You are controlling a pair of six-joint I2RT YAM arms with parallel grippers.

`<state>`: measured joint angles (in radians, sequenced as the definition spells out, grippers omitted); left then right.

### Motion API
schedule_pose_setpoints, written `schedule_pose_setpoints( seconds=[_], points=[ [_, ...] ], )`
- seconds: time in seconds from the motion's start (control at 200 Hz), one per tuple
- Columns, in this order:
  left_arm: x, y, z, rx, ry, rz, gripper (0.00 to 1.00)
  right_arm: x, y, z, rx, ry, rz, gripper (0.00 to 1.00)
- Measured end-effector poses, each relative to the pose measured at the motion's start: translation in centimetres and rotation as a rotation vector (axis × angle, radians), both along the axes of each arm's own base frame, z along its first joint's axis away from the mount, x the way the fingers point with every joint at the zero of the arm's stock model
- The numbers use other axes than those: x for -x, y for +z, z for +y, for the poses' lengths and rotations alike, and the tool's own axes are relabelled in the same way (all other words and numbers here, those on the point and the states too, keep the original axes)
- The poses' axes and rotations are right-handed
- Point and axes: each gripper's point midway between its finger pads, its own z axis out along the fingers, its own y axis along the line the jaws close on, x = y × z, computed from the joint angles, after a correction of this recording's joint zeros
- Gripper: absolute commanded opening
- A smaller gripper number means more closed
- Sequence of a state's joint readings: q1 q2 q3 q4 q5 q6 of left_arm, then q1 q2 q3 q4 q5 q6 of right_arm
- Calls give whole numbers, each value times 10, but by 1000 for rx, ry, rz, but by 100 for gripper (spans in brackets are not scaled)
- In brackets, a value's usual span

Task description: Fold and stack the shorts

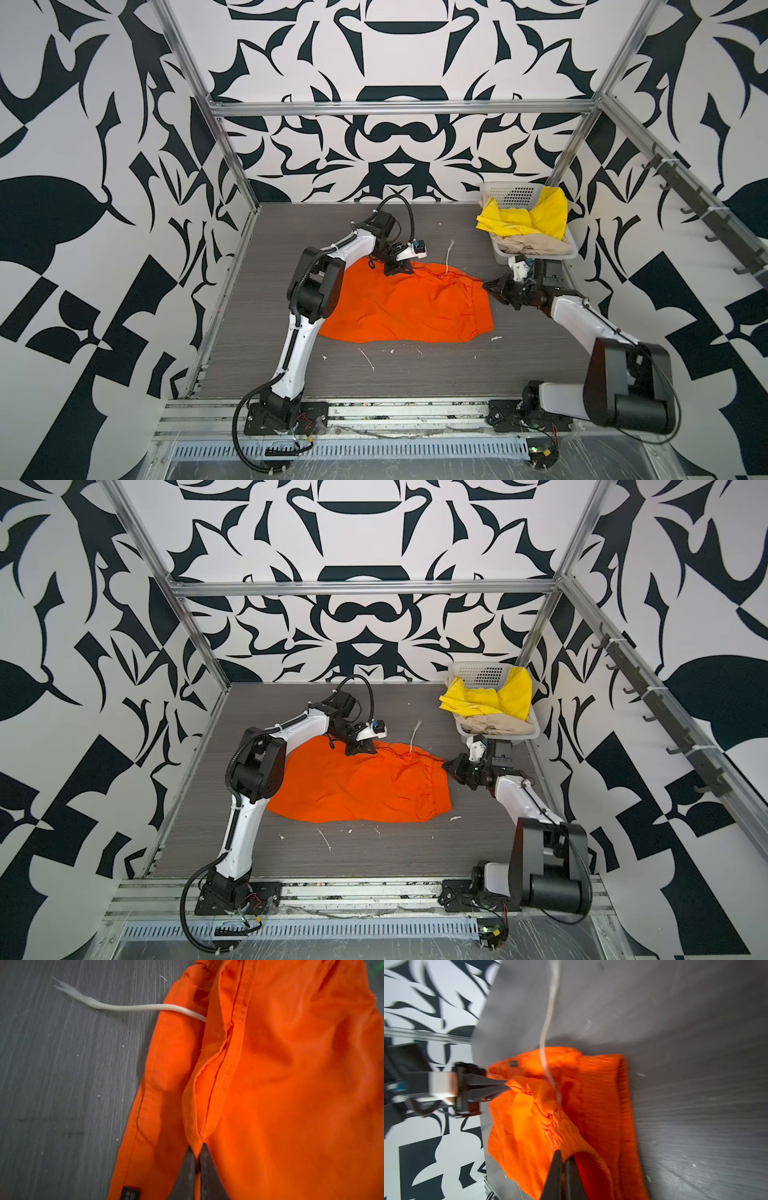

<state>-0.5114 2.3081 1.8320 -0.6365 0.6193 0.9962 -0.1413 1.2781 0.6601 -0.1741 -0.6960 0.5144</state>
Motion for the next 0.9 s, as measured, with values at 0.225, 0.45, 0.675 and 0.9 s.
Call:
schedule_pose_setpoints(
  seconds=[0.225, 0.45, 0.675, 0.9],
  points=[
    [-8, 11, 3, 28, 52, 19, 12, -8, 39, 5, 20, 19, -112, 0],
    [-27, 14, 9, 45, 176, 61, 54, -23, 31, 11, 33, 37, -88, 0],
    [-47, 27, 14, 85, 310, 127, 61, -42, 4, 0, 96, -2, -31, 0],
    [-54, 37, 11, 123, 393, 180, 61, -63, -35, -16, 182, -36, 44, 46]
  ],
)
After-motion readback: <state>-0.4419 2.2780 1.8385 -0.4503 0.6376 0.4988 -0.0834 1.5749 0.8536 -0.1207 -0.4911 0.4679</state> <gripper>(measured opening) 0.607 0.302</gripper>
